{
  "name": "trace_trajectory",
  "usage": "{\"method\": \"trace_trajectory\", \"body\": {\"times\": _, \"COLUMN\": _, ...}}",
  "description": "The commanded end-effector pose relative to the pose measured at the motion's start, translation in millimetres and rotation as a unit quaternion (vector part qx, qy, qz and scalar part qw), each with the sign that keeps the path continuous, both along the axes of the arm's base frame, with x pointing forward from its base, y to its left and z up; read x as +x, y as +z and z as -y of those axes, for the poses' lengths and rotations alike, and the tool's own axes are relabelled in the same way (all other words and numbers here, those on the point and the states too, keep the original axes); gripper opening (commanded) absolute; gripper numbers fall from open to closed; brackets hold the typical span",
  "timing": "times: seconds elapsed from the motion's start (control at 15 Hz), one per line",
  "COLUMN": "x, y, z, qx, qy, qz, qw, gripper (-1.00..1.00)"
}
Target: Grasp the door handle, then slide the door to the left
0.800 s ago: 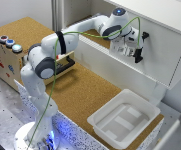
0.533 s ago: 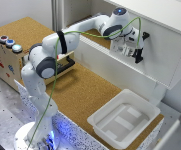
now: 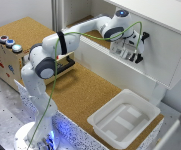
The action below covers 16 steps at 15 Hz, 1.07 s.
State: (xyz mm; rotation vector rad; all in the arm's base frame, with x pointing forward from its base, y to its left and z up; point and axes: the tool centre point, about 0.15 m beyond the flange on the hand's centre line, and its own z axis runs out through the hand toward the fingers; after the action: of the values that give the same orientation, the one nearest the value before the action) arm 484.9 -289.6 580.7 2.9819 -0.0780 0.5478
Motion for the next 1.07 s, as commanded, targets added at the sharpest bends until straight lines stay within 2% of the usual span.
{"method": "trace_trajectory", "body": {"times": 0.0, "x": 16.5, "y": -1.6, "z": 16.3, "qx": 0.015, "qy": 0.032, "qz": -0.011, "qw": 0.999, "gripper": 1.0}}
{"method": "trace_trajectory", "body": {"times": 0.27, "x": 49.3, "y": 4.5, "z": 10.5, "qx": 0.005, "qy": 0.059, "qz": -0.012, "qw": 0.998, "gripper": 1.0}}
{"method": "trace_trajectory", "body": {"times": 0.47, "x": 70.0, "y": 19.3, "z": 12.4, "qx": -0.006, "qy": 0.068, "qz": 0.004, "qw": 0.998, "gripper": 1.0}}
{"method": "trace_trajectory", "body": {"times": 1.0, "x": 82.2, "y": 19.3, "z": 16.7, "qx": -0.024, "qy": 0.078, "qz": 0.029, "qw": 0.996, "gripper": 1.0}}
